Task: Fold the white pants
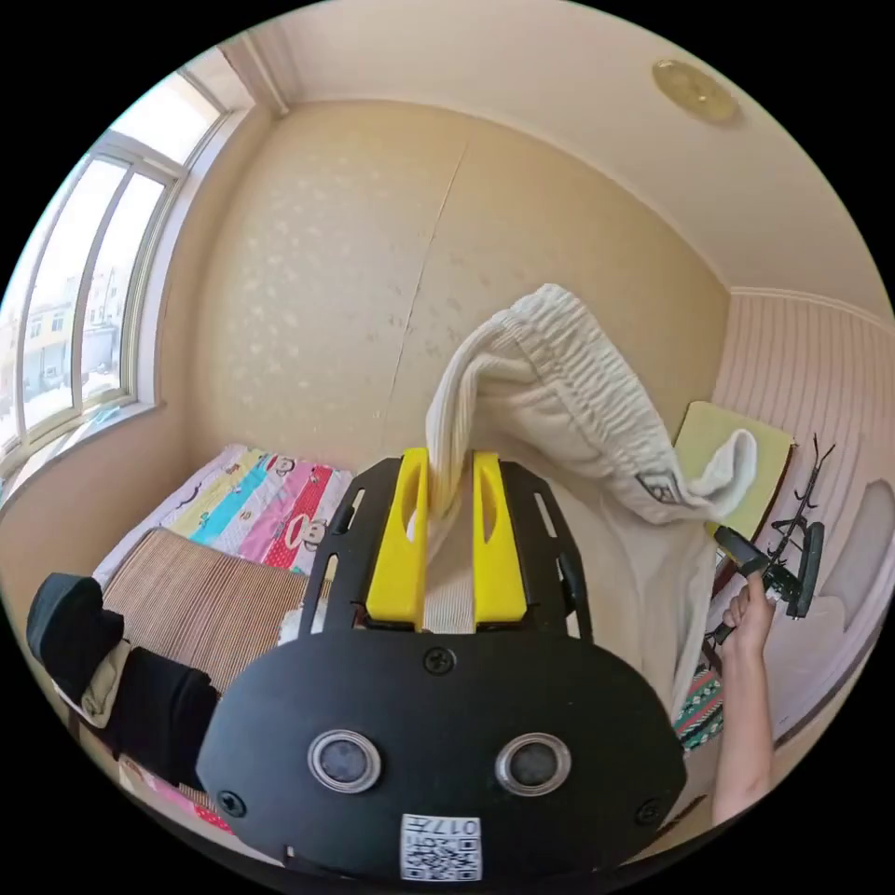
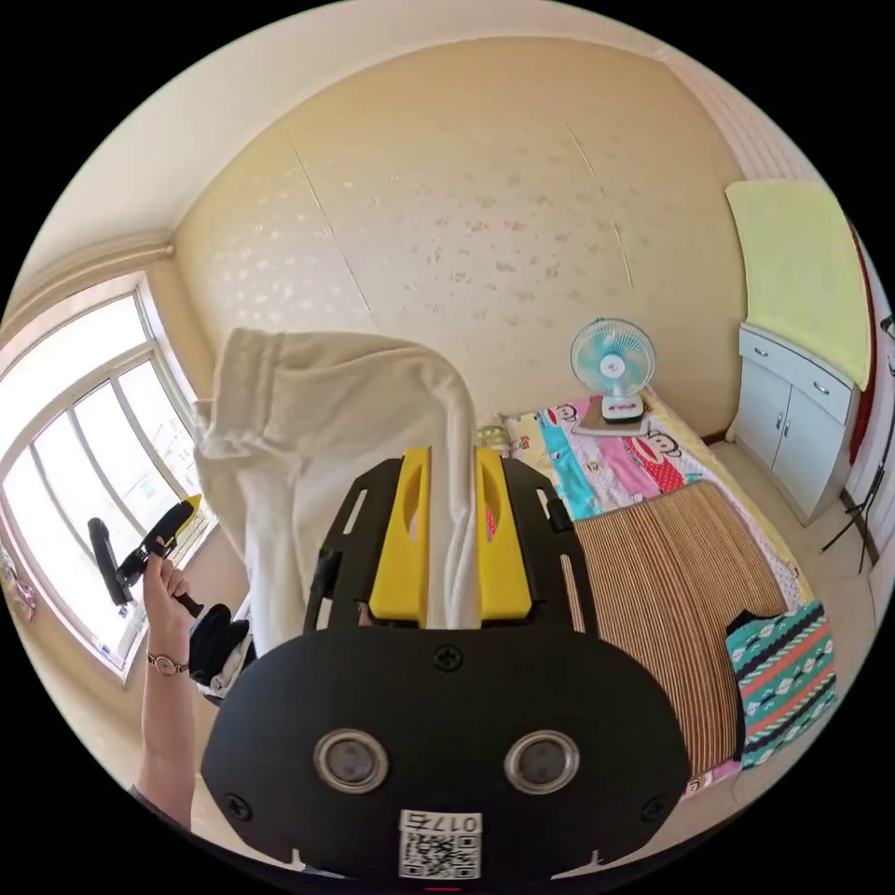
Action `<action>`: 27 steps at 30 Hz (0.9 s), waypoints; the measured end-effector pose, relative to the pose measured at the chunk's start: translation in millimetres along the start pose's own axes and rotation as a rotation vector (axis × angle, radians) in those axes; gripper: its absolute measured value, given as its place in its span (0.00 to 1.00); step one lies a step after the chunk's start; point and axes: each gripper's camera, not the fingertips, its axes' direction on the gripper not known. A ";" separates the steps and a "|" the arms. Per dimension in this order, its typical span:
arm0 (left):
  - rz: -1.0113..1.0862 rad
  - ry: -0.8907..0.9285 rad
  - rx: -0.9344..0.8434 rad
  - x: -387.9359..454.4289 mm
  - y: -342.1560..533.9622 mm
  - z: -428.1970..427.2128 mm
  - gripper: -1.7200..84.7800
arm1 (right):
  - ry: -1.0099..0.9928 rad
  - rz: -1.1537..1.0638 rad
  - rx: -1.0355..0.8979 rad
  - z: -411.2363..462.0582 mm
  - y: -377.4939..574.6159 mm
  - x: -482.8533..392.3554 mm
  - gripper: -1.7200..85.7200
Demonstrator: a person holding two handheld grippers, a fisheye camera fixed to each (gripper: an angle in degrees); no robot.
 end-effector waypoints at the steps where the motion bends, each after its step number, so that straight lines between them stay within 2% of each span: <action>1: 0.015 0.016 -0.009 -13.4 19.6 18.0 0.12 | -0.011 -0.014 -0.012 7.9 11.8 4.6 0.10; 3: 0.095 0.040 -0.016 -29.8 71.7 37.4 0.13 | -0.021 -0.087 -0.129 44.4 79.1 23.8 0.11; 5: 0.198 0.078 -0.120 -44.5 140.6 63.7 0.13 | 0.021 -0.123 -0.242 73.4 147.5 44.1 0.11; 7: 0.287 0.141 -0.379 -68.0 247.2 103.6 0.14 | 0.031 -0.129 -0.362 97.8 221.5 69.2 0.11; 9: 0.256 0.161 -0.535 -93.7 331.1 118.8 0.15 | 0.082 -0.092 -0.530 119.5 315.3 103.5 0.12; 13: 0.088 0.145 -0.702 -154.1 469.7 99.6 0.16 | 0.094 0.037 -0.621 104.6 415.1 135.2 0.16; 16: -0.034 0.111 -0.713 -184.2 518.5 66.4 0.18 | 0.044 0.112 -0.617 84.7 459.0 132.1 0.19; 19: -0.119 0.080 -0.712 -201.5 545.1 46.9 0.18 | 0.072 0.052 -0.685 98.4 480.6 114.1 0.22; 21: -0.149 0.071 -0.733 -207.0 557.3 49.4 0.18 | 0.189 -0.035 -0.726 115.8 481.8 107.5 0.20; 23: -0.168 0.081 -0.759 -210.6 564.9 57.9 0.19 | 0.213 -0.063 -0.794 124.0 468.4 112.7 0.16; 25: -0.149 0.057 -0.752 -213.4 560.7 63.5 0.18 | 0.092 -0.011 -0.800 114.9 447.3 129.3 0.10; 27: -0.151 0.069 -0.770 -218.3 554.1 68.8 0.18 | -0.253 0.104 -0.681 78.1 420.1 167.7 0.07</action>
